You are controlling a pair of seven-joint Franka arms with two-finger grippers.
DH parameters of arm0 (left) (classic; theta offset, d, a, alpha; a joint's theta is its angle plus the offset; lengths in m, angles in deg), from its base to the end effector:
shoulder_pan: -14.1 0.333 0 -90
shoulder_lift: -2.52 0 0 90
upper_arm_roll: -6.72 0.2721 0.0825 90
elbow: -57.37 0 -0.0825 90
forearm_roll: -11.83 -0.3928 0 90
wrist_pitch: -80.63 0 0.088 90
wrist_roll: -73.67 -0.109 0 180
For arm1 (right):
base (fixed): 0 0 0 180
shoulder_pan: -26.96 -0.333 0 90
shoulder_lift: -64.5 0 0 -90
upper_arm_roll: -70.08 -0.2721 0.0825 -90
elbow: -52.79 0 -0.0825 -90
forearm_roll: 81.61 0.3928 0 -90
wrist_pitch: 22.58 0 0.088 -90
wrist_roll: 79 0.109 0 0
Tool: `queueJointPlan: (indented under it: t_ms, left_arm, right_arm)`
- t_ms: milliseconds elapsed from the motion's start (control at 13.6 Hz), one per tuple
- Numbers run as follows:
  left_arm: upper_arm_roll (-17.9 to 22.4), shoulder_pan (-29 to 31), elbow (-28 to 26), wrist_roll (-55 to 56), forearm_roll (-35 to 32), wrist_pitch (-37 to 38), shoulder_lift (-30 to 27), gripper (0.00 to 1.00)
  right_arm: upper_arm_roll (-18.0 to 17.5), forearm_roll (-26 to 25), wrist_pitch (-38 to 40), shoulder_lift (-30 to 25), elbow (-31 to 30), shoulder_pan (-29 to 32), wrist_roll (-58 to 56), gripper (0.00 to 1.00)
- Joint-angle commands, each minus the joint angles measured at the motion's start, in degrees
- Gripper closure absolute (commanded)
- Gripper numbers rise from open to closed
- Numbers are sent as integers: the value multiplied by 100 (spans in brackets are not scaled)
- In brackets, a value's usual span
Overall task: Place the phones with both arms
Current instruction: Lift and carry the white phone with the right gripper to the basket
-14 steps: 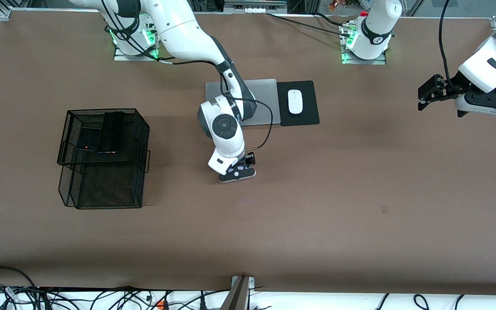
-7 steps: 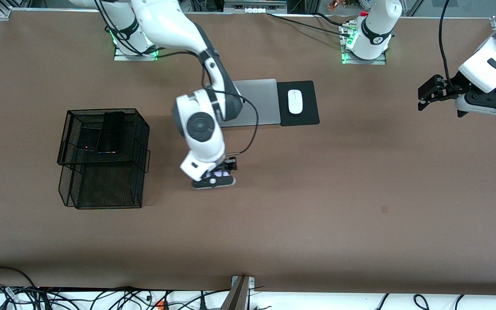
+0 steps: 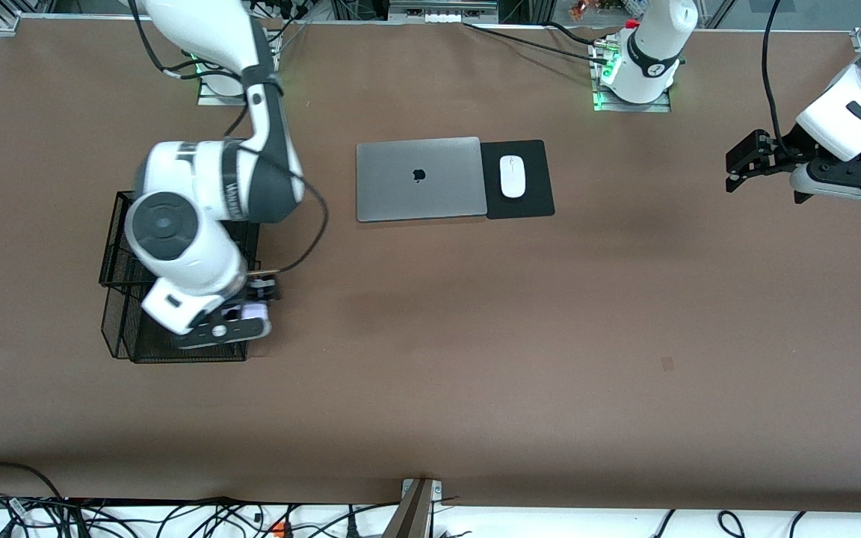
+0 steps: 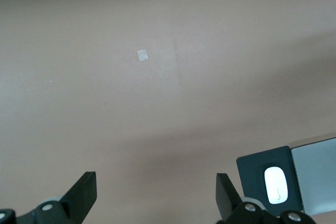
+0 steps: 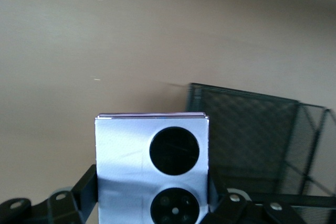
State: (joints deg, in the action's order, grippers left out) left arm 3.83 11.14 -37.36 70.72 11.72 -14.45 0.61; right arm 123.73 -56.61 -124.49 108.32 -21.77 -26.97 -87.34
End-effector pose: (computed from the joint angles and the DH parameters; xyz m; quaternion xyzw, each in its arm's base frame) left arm 0.5591 -0.0575 0.5653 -0.9969 0.0768 -0.0197 0.0013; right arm 0.6714 0.1862 0.3744 0.9913 0.1025 -0.0035 0.0829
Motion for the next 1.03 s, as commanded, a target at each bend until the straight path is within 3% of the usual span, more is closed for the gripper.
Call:
queueJointPlan:
  t_ms: [0,369,958]
  left_arm:
    - [-10,49,-2,-30,90,60,-29,0]
    - [-19,40,15,-30,82,113,-37,0]
    - [-19,49,33,-30,82,122,-37,0]
  right_arm:
    - [14,31,48,22,-32,434,-658,100]
    - [-47,92,-215,461,-58,962,-836,100]
    - [-767,101,-716,593,-304,1754,-854,100]
